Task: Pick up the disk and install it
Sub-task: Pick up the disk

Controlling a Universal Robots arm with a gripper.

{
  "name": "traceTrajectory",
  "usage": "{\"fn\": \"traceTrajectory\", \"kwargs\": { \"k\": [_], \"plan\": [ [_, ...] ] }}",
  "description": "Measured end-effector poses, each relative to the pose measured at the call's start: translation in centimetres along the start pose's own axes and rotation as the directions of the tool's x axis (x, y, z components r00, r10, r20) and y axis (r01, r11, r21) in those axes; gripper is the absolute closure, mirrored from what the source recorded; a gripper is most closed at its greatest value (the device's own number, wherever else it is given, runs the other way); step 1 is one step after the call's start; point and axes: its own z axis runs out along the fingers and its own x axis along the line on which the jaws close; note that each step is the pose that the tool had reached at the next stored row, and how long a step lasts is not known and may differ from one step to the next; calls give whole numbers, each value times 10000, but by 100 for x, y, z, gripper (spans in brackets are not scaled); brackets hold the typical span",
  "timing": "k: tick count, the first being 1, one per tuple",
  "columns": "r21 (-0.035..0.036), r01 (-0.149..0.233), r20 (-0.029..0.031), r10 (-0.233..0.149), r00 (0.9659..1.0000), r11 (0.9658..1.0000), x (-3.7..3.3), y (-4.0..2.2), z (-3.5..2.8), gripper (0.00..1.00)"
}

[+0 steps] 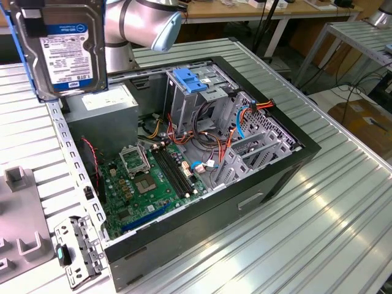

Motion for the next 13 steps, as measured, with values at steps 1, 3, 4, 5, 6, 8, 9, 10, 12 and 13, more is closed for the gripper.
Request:
{"fn": "traceTrajectory", "kwargs": {
  "k": [1,3,4,5,6,8,9,10,12,13],
  "plan": [
    [0,0,0,0,10000,10000,1,-49,1,63],
    [0,-1,0,1,10000,10000,3,-150,2,63],
    [0,-1,0,1,10000,10000,3,-187,2,63],
    [-1,-1,-1,1,10000,10000,3,-249,2,63],
    [1,-2,0,2,10000,10000,4,-313,4,63],
    [0,0,0,0,10000,10000,4,-403,4,63],
    [1,-1,1,1,10000,10000,4,-443,5,63],
    [1,-1,1,1,10000,10000,4,-483,5,63],
    [-1,0,-1,0,10000,10000,3,-568,5,63],
    [0,-1,0,1,10000,10000,3,-610,6,63]
  ]
}}
